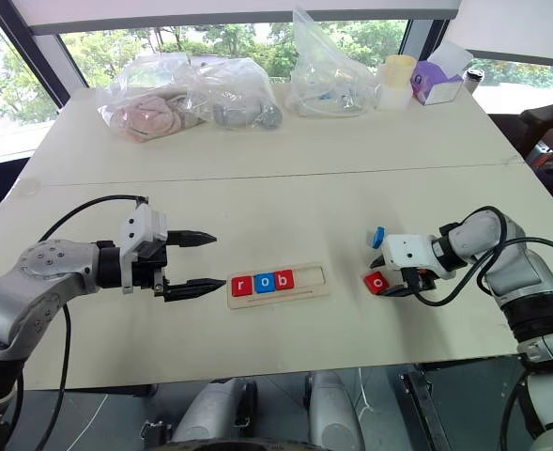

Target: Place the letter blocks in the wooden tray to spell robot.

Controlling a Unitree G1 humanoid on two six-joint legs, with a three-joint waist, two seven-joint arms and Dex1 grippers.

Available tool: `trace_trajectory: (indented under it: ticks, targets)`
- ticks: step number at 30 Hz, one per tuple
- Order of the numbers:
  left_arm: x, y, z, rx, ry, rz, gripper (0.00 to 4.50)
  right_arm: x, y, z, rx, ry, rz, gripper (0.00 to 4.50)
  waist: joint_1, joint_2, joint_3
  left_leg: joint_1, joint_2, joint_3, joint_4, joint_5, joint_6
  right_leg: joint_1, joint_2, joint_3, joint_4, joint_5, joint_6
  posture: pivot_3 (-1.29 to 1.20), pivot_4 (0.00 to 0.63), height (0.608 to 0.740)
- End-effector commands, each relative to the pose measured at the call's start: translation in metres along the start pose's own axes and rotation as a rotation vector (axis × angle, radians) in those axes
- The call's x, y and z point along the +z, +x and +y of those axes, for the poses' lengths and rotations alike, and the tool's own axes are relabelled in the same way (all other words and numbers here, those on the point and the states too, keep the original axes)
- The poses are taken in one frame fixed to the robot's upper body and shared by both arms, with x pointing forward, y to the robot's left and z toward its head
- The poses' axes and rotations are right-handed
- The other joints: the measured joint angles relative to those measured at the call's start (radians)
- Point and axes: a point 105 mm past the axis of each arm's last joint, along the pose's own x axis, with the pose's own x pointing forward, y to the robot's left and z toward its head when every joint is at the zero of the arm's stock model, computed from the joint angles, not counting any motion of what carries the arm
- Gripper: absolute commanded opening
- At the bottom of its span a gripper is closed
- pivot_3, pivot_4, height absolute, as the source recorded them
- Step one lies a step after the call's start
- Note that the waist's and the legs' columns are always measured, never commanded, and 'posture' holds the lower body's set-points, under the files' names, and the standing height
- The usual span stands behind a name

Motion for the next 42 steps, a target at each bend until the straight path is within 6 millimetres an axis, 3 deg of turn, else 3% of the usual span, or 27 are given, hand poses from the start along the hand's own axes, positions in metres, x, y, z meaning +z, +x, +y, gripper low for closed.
trace_trajectory:
  ticks: [1, 4, 8, 11, 17, 28, 42]
  targets:
    - [0.01, -0.004, 0.0, 0.014, 0.038, -0.02, 4.5, 0.003, 0.002, -0.001, 0.002, -0.035, 0.013, 1.13, 0.0, 0.0, 0.0, 0.0, 0.0, 0.0, 0.0, 0.0, 0.0, 0.0, 0.0, 0.0, 0.0, 0.0, 0.0, 0.0, 0.15, 0.725]
    - [0.01, -0.004, 0.0, 0.016, 0.037, -0.023, 4.5, 0.004, 0.003, 0.0, 0.001, -0.04, 0.012, 1.13, 0.0, 0.0, 0.0, 0.0, 0.0, 0.0, 0.0, 0.0, 0.0, 0.0, 0.0, 0.0, 0.0, 0.0, 0.0, 0.0, 0.15, 0.725]
    - [0.009, -0.004, -0.001, 0.015, 0.035, -0.021, 4.5, 0.038, 0.002, -0.005, -0.027, -0.009, -0.116, 1.13, -0.001, 0.0, 0.0, 0.0, 0.0, 0.0, 0.0, 0.0, 0.0, 0.0, 0.0, 0.0, 0.0, 0.0, 0.0, 0.0, 0.15, 0.725]
    - [0.009, -0.003, -0.001, 0.012, 0.035, -0.023, 4.5, 0.077, 0.007, -0.009, -0.025, 0.0, -0.219, 1.13, 0.001, 0.001, 0.0, 0.0, 0.0, 0.0, 0.0, 0.0, 0.0, -0.001, 0.0, 0.0, 0.002, 0.002, 0.003, 0.0, 0.15, 0.725]
    - [0.01, -0.001, 0.0, 0.013, 0.038, -0.028, 4.5, 0.106, 0.026, -0.008, 0.001, -0.003, -0.262, 1.13, 0.009, 0.0, 0.0, 0.0, 0.0, -0.001, 0.0, 0.0, 0.0, -0.001, -0.001, 0.0, 0.0, 0.0, 0.0, 0.0, 0.15, 0.725]
    - [0.006, -0.005, -0.005, 0.023, 0.048, -0.014, 4.5, 0.105, 0.054, -0.02, -0.01, -0.043, -0.221, 1.13, 0.017, 0.0, 0.0, -0.001, 0.0, 0.0, 0.0, 0.0, 0.0, -0.002, 0.0, 0.0, 0.0, 0.0, -0.001, 0.0, 0.15, 0.725]
    - [0.001, -0.003, -0.012, -0.003, 0.061, 0.003, 4.5, 0.098, 0.048, -0.022, -0.015, -0.045, -0.188, 1.13, 0.021, 0.0, 0.0, -0.001, 0.0, 0.0, 0.0, 0.0, 0.0, -0.002, 0.0, 0.0, 0.001, 0.0, -0.001, 0.0, 0.15, 0.725]
